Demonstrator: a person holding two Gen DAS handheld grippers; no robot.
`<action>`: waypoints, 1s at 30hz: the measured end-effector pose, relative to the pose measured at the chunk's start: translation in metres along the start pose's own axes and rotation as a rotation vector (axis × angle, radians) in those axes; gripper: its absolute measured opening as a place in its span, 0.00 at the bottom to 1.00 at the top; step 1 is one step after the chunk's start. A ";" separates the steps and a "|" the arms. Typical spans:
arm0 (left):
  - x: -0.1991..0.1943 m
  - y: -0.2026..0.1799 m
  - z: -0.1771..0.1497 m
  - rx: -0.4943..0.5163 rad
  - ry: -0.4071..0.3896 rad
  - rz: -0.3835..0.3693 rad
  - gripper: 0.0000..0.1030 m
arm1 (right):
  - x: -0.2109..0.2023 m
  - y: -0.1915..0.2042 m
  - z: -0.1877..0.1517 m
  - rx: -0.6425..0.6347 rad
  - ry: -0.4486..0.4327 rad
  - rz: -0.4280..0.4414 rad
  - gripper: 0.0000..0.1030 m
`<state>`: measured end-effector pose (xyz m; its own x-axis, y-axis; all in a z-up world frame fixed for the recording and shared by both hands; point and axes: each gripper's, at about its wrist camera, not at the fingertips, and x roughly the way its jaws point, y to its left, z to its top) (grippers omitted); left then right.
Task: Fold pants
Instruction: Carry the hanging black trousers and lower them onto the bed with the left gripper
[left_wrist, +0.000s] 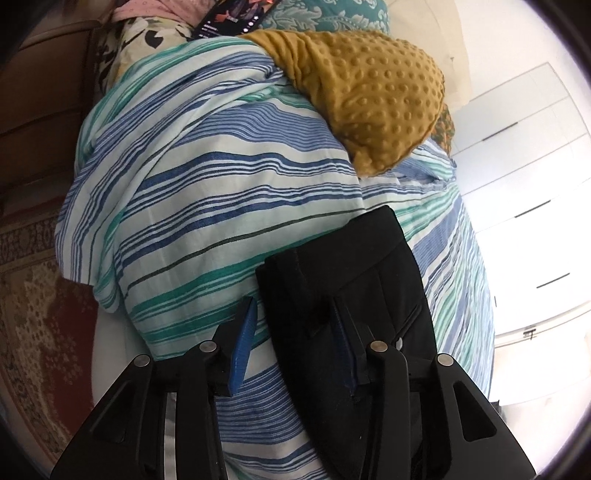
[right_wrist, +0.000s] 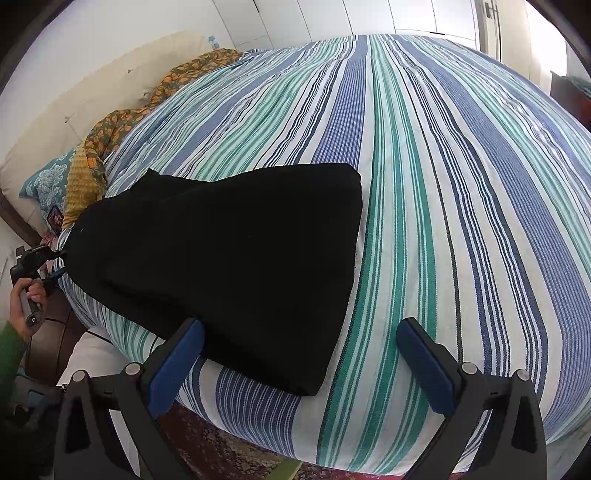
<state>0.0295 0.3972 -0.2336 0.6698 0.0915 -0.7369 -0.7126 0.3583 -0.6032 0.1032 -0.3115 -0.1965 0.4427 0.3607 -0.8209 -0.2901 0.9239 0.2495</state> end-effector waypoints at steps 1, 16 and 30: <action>0.004 -0.001 0.001 0.004 0.003 0.001 0.40 | 0.000 0.001 0.000 -0.002 0.001 -0.001 1.00; 0.043 -0.012 0.019 -0.043 0.062 -0.001 0.49 | 0.003 0.004 -0.001 -0.018 0.012 -0.019 1.00; -0.069 -0.119 -0.029 0.239 -0.063 -0.185 0.19 | 0.001 -0.005 0.001 0.023 -0.006 0.012 1.00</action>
<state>0.0619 0.3211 -0.1194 0.8004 0.0592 -0.5965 -0.5134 0.5815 -0.6311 0.1061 -0.3159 -0.1981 0.4441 0.3728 -0.8147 -0.2758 0.9221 0.2716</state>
